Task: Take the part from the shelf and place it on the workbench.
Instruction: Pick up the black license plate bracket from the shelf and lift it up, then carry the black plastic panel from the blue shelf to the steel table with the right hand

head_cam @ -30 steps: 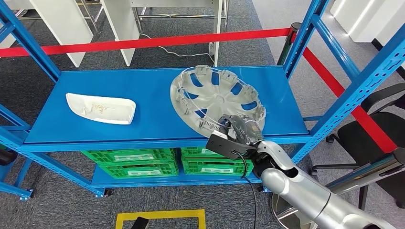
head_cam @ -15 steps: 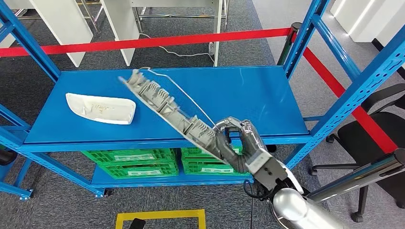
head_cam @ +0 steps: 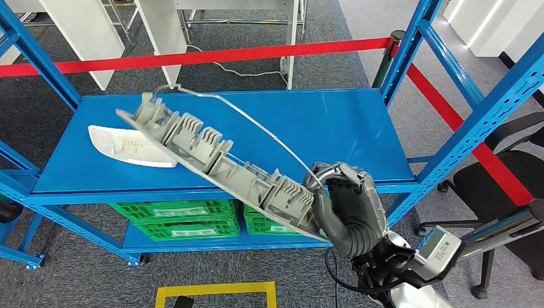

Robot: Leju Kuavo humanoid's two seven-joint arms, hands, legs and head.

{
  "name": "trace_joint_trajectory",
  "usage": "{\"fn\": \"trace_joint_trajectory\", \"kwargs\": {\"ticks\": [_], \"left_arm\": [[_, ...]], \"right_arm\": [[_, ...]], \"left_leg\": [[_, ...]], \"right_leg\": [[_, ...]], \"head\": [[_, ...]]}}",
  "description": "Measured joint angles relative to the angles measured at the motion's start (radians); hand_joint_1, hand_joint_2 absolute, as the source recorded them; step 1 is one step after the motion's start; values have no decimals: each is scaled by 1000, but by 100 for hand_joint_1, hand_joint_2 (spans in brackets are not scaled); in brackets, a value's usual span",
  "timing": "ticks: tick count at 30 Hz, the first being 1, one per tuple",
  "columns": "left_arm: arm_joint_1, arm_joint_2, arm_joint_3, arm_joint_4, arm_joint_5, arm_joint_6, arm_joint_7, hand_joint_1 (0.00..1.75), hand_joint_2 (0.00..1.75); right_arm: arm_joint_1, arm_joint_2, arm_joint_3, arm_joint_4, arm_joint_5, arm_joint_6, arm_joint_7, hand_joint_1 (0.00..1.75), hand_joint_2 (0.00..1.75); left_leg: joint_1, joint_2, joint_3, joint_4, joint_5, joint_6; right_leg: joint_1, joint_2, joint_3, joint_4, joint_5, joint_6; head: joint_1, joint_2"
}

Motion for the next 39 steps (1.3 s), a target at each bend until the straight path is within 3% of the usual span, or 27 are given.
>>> {"fn": "trace_joint_trajectory", "kwargs": {"ticks": [14, 39], "left_arm": [[0, 0, 0, 0, 16, 11, -17, 0, 175], [0, -1, 0, 0, 51, 14, -68, 0, 175]], "right_arm": [[20, 24, -13, -55, -97, 53, -100, 175, 175], [25, 36, -27, -61, -64, 33, -68, 175, 175]], "left_leg": [[0, 0, 0, 0, 0, 0], [0, 0, 0, 0, 0, 0]], "right_leg": [[0, 0, 0, 0, 0, 0], [0, 0, 0, 0, 0, 0]], "head": [[0, 0], [0, 0]]}}
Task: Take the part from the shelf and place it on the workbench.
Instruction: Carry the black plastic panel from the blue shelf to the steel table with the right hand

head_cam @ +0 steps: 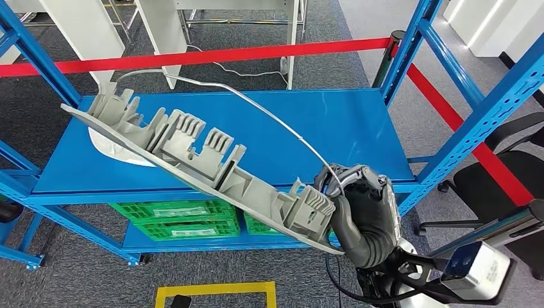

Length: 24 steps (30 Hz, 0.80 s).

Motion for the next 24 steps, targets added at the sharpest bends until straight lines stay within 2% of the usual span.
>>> {"fn": "trace_joint_trajectory", "kwargs": {"ticks": [8, 24], "left_arm": [[0, 0, 9, 0, 17, -4, -7, 0, 175], [-1, 0, 14, 0, 24, -13, -2, 0, 175]], "right_arm": [[2, 0, 2, 0, 61, -27, 39, 175, 175], [34, 0, 0, 0, 62, -58, 36, 175, 175]], "left_leg": [[0, 0, 0, 0, 0, 0], [0, 0, 0, 0, 0, 0]], "right_leg": [[0, 0, 0, 0, 0, 0], [0, 0, 0, 0, 0, 0]], "head": [[0, 0], [0, 0]]}}
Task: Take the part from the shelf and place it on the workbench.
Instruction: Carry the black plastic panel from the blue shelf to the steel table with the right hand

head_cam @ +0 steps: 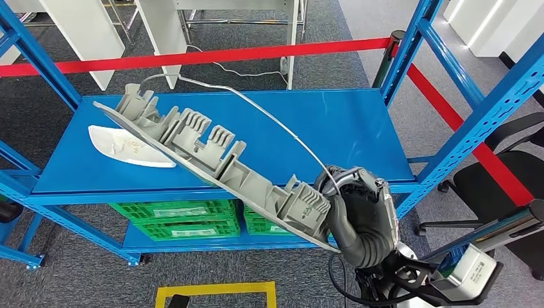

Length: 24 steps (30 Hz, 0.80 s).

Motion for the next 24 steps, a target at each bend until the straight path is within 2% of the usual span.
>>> {"fn": "trace_joint_trajectory", "kwargs": {"ticks": [6, 11, 15, 24], "left_arm": [[0, 0, 0, 0, 1, -1, 0, 0, 175], [-1, 1, 0, 0, 1, -2, 2, 0, 175], [-1, 1, 0, 1, 1, -3, 2, 0, 175], [-1, 2, 0, 1, 1, -4, 2, 0, 175]], "right_arm": [[12, 0, -4, 0, -3, -8, -8, 175, 175], [21, 0, -11, 0, -3, -16, -12, 175, 175], [29, 0, -23, 0, -3, -23, -16, 175, 175], [49, 0, -41, 0, -3, -38, -20, 175, 175]], "left_leg": [[0, 0, 0, 0, 0, 0], [-5, 0, 0, 5, -4, 9], [-5, 0, 2, -2, 0, 3], [-5, 0, 3, -1, -2, 6]], "right_leg": [[0, 0, 0, 0, 0, 0], [-6, 0, 1, -3, 2, 5], [-4, -1, 3, 0, -2, 1], [-4, -1, 6, -5, -1, 5]], "head": [[0, 0], [0, 0], [0, 0], [0, 0]]}}
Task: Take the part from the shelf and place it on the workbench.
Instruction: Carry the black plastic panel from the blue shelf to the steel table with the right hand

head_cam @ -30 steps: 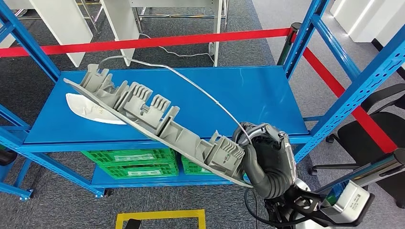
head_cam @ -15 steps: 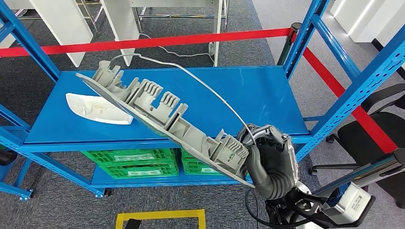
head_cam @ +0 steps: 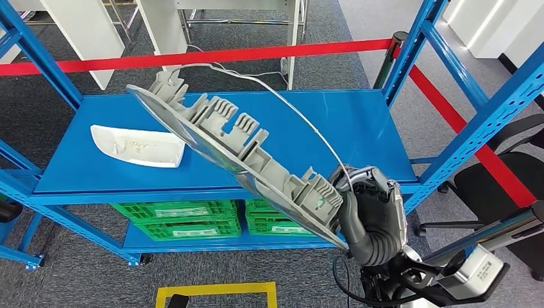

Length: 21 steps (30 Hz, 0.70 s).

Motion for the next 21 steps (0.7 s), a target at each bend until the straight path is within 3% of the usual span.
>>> {"fn": "trace_joint_trajectory", "kwargs": {"ticks": [5, 9, 11, 13, 14, 15, 16, 18, 19, 21], "left_arm": [[0, 0, 0, 0, 1, 1, 0, 0, 175], [-1, 2, 0, 0, 1, 0, 0, 0, 175], [-3, 1, 0, 0, 1, 0, 0, 0, 175], [-5, 2, 0, 0, 2, -1, 1, 0, 175], [-4, 1, 0, 0, 2, -2, 2, 0, 175], [-4, 1, 0, 0, 3, -2, 2, 0, 175], [-4, 1, 0, 0, 3, -2, 3, 0, 175], [-4, 2, 0, 0, 3, -2, 3, 0, 175], [-4, 3, 0, 0, 3, -2, 4, 0, 175], [-6, 6, -1, 0, 4, -2, 6, 0, 175]], "right_arm": [[7, 0, -8, 0, 0, -9, -4, 175, 175], [15, 0, -16, -5, 0, -17, -5, 175, 175], [19, 0, -22, -9, 0, -20, -6, 175, 175], [24, 0, -26, -9, 0, -23, -8, 175, 175], [27, 0, -27, -9, 0, -25, -8, 175, 175], [31, 0, -29, -9, 0, -26, -8, 175, 175], [33, 0, -30, -9, 0, -27, -7, 175, 175], [35, 0, -33, -9, 0, -28, -7, 175, 175], [35, 0, -34, -10, 1, -29, -7, 175, 175], [37, 0, -35, -12, 3, -32, -6, 175, 175]], "left_leg": [[0, 0, 0, 1, -1, 0], [5, 1, 19, -29, 14, 18], [15, 3, 37, -57, 27, 19], [19, 4, 41, -60, 27, 16], [21, 4, 42, -58, 25, 13], [24, 4, 43, -55, 22, 9], [29, 3, 43, -49, 17, 2], [41, 1, 41, -27, 0, -18], [44, 0, 38, -13, -10, -30], [43, -1, 32, 3, -21, -46]], "right_leg": [[0, 0, 0, -2, 0, 0], [-2, 1, 10, -12, 1, 11], [-3, 1, -11, 47, -39, 17], [-11, 0, -69, 174, -96, 28], [-16, 0, -93, 222, -110, 34], [-21, -1, -102, 238, -105, 40], [-25, -1, -92, 215, -82, 47], [-33, -1, -36, 102, -24, 61], [-35, 2, -14, 56, -10, 59], [-32, 9, -3, 33, -17, 40]], "head": [[0, 0], [-1, 0], [2, 0], [5, 0], [6, 0], [6, 0], [6, 0], [8, 0], [11, 0], [10, 0]]}}
